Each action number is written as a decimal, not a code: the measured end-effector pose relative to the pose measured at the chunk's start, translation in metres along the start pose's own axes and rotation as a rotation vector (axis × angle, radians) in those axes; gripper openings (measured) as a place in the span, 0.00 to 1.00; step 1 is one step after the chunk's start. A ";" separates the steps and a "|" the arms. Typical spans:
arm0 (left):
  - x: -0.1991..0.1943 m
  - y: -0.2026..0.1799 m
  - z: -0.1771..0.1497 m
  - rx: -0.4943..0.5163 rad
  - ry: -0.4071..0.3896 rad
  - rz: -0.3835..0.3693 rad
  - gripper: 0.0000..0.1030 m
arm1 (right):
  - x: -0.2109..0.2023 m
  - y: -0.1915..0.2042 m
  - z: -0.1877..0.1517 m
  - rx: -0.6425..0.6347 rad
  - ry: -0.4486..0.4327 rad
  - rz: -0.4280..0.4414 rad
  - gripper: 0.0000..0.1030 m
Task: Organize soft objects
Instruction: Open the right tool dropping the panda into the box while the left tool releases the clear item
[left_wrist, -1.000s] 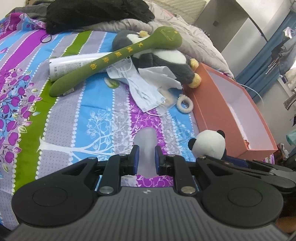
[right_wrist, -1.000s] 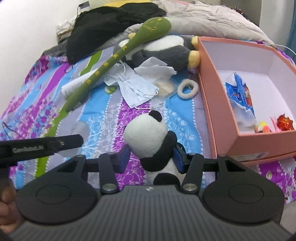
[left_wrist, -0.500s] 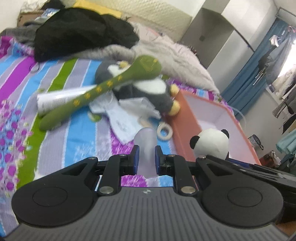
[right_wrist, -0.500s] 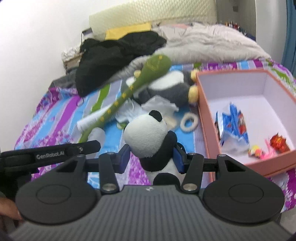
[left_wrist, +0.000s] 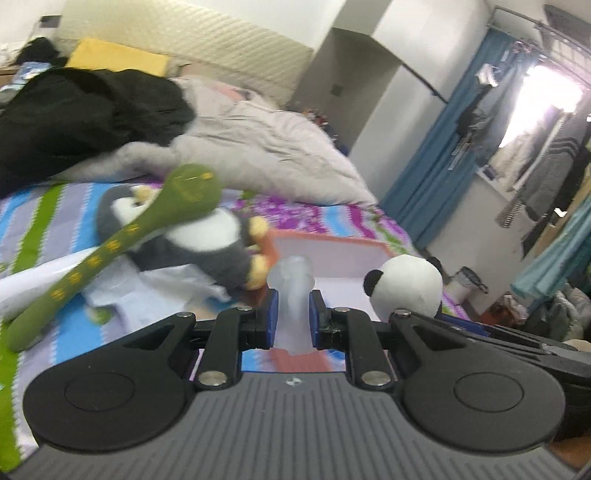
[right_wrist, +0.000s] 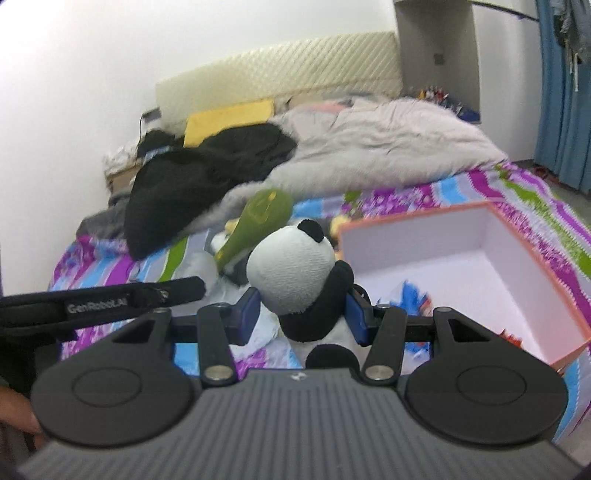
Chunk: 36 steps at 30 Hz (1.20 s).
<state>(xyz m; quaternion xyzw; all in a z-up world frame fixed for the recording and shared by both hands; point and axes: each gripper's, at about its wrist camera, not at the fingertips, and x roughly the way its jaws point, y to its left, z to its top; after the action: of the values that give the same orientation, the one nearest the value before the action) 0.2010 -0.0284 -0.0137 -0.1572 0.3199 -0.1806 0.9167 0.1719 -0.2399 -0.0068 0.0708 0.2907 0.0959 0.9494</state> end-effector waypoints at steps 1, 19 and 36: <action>0.007 -0.008 0.003 0.011 0.002 -0.013 0.18 | -0.001 -0.005 0.003 0.001 -0.007 -0.013 0.52; 0.178 -0.066 -0.013 0.039 0.276 -0.115 0.18 | 0.062 -0.148 -0.014 0.236 0.160 -0.205 0.52; 0.253 -0.081 -0.030 0.136 0.412 -0.059 0.43 | 0.113 -0.177 -0.049 0.302 0.284 -0.177 0.60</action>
<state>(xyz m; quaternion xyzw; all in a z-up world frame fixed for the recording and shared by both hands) 0.3477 -0.2138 -0.1371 -0.0642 0.4830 -0.2569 0.8346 0.2616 -0.3832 -0.1415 0.1722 0.4377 -0.0236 0.8822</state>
